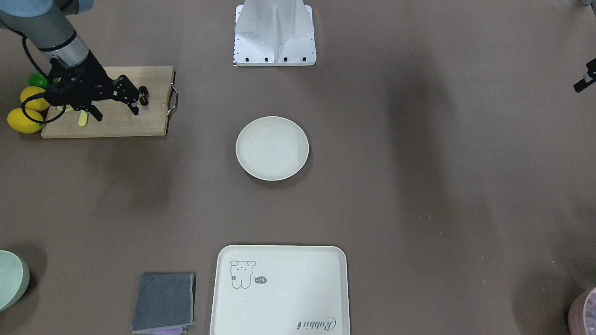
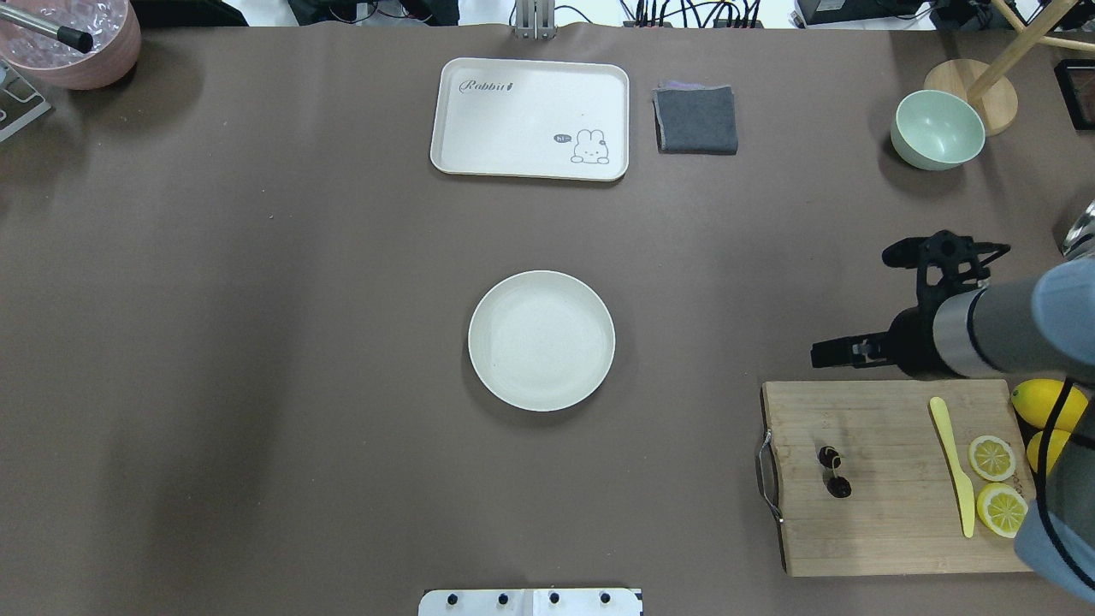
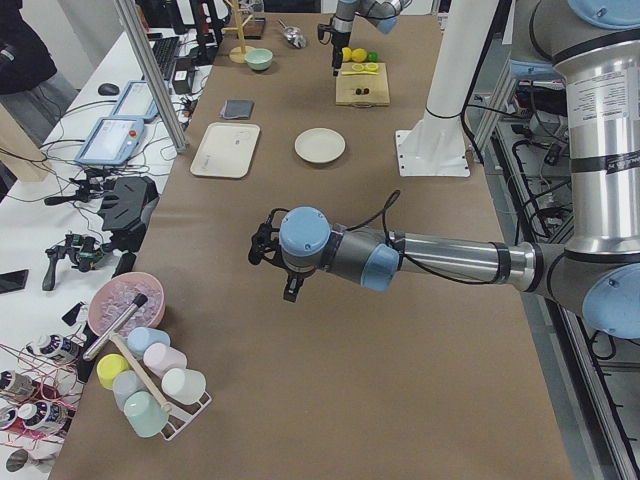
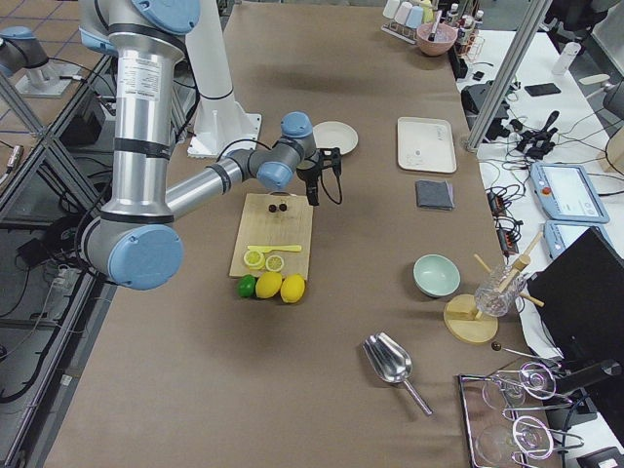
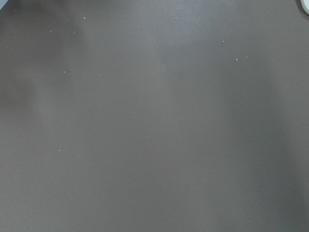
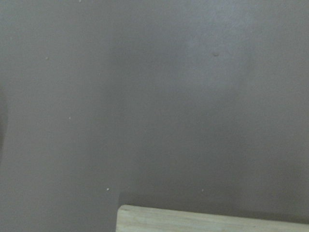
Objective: Place red cherry on plate
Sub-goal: 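Lower the right gripper and pinch the two dark cherries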
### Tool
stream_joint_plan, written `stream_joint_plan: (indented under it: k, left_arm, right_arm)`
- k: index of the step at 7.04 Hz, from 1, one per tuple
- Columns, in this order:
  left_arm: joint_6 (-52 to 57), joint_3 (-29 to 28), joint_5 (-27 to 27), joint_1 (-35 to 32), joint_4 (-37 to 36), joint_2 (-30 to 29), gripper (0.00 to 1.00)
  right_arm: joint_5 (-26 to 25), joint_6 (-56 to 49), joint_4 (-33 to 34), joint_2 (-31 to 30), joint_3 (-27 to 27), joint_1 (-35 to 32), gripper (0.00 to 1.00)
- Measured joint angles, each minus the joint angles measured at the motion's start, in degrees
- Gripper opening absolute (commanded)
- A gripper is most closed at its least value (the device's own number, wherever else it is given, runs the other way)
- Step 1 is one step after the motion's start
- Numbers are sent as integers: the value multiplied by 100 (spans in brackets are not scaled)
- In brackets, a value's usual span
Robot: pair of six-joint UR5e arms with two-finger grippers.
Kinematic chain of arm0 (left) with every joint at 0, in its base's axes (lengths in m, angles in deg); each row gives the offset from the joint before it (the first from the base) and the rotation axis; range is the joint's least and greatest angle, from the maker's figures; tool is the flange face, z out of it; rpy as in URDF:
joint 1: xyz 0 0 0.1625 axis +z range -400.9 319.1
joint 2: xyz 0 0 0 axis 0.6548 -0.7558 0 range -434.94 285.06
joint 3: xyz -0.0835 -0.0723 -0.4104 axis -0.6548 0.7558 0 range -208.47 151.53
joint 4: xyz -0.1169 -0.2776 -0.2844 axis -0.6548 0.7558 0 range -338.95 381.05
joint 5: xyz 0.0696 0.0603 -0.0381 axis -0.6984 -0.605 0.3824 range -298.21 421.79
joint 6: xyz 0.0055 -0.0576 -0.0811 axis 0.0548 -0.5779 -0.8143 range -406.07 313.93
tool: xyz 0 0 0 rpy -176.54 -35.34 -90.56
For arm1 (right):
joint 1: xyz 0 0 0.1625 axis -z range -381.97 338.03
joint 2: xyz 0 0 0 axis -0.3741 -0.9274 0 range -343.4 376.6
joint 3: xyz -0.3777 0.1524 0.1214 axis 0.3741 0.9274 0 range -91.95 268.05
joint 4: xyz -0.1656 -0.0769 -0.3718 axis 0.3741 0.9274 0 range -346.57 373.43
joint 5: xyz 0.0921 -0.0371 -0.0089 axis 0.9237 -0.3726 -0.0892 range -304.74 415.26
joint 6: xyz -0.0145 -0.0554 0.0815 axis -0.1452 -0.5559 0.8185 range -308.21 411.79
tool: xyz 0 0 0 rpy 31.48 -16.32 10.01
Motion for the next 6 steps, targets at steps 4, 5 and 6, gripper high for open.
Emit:
stream_joint_plan:
  k: [4,5,6]
  left_arm:
    - [-1,-16,-14,5,-6,-26,98]
    - [-1,-13,-13,5,-8,-23,98]
    - [-1,-9,-10,5,-9,-13,98]
  right_arm:
    - [-1481,744,335,-352,-374,1606,85]
    - [-1574,793,325,-498,-448,1723,80]
    - [-1638,811,321,-578,-486,1799,71]
